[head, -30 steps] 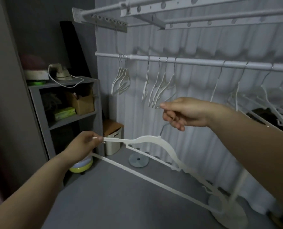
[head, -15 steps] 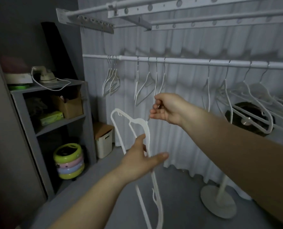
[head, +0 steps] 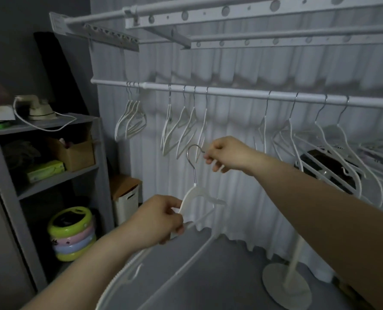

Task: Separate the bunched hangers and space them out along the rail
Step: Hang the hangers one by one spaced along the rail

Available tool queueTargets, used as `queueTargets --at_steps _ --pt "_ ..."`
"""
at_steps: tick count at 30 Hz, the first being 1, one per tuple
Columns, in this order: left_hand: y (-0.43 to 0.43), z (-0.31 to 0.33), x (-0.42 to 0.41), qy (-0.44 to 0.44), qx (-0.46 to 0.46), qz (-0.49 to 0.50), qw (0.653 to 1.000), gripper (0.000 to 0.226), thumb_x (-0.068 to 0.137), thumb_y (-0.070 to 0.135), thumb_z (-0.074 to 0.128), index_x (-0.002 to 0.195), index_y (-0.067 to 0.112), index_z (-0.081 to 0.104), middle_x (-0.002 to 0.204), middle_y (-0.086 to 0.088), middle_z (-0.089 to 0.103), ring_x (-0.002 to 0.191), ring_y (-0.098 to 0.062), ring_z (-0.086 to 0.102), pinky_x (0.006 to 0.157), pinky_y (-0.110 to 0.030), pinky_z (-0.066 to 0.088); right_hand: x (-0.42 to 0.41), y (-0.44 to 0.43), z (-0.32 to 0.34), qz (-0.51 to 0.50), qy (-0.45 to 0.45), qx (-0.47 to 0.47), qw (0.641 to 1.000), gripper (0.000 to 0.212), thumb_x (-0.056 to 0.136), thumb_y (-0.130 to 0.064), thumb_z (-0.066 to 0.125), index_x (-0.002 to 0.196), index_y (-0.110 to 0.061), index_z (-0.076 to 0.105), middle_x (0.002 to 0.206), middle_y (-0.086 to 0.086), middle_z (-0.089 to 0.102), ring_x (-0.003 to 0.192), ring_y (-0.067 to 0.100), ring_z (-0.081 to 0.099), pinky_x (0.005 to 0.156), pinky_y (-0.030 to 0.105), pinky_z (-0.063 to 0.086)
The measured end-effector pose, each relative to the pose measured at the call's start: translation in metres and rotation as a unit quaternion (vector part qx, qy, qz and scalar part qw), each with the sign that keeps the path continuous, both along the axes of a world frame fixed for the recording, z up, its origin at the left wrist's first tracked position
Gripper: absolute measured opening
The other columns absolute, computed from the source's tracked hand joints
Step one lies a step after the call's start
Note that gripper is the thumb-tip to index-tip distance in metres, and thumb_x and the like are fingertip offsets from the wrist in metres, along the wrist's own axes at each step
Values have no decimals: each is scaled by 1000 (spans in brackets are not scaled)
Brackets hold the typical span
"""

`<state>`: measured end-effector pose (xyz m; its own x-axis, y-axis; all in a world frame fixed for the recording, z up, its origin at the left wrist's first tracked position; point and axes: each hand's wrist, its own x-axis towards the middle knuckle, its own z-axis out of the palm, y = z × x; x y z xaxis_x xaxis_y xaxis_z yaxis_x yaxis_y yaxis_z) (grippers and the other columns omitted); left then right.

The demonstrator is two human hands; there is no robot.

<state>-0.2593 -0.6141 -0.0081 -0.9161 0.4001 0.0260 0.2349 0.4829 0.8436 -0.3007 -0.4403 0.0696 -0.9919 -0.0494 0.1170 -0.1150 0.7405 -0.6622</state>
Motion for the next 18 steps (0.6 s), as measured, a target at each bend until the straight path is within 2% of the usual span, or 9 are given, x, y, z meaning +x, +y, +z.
queueTargets --at_steps 2,4,7,9,10,12,14,16,18 --pt "14 2 -18 -3 10 5 1000 28 85 -2 45 80 22 59 52 4 59 30 -5 41 38 -15 39 -21 32 0 -43 46 177 982 21 93 -15 43 88 -8 62 100 11 64 86 24 61 77 31 46" --pt "23 7 -33 -1 19 14 1000 23 86 0 47 89 20 58 51 5 60 32 -3 43 39 -15 40 -36 58 1 -83 60 261 960 24 92 -16 43 103 -7 62 115 11 62 106 28 56 88 33 44" --pt "50 20 -76 30 17 36 999 23 85 5 50 102 16 61 44 8 61 47 -4 53 48 -14 43 -64 101 14 -118 105 317 935 29 91 -17 47 117 -11 56 129 11 53 120 28 46 97 33 38" --pt "73 30 -105 40 30 49 998 25 84 6 51 105 14 60 41 12 61 48 -1 54 50 -8 42 -81 124 24 -134 129 359 915 38 91 -20 47 128 -13 47 139 10 42 128 29 36 102 34 31" --pt "86 35 -118 44 42 52 997 23 84 5 51 103 15 60 39 13 60 44 3 54 49 -6 40 -89 135 29 -141 143 368 908 42 91 -21 47 132 -13 42 142 10 37 130 29 33 104 34 29" --pt "113 45 -140 64 63 55 994 17 84 4 51 86 19 59 36 13 58 39 7 52 47 -5 39 -105 155 36 -147 172 377 898 50 90 -23 49 137 -14 35 147 10 30 133 29 28 107 35 25" --pt "137 57 -160 88 85 64 990 27 85 4 51 73 28 53 35 14 58 40 5 54 49 -10 42 -120 171 42 -148 192 399 884 58 88 -25 52 140 -16 30 152 9 21 138 27 21 112 35 18" --pt "159 69 -178 110 101 78 986 28 85 5 51 71 30 51 35 14 58 48 -3 55 54 -19 44 -134 184 49 -138 206 431 868 62 88 -25 52 142 -17 25 154 8 14 141 26 14 115 36 10" --pt "177 78 -194 126 120 85 981 22 85 5 50 77 26 52 35 15 58 50 -4 55 49 -17 45 -146 195 55 -127 222 451 855 61 89 -24 50 143 -16 23 155 7 12 141 25 12 116 37 7"
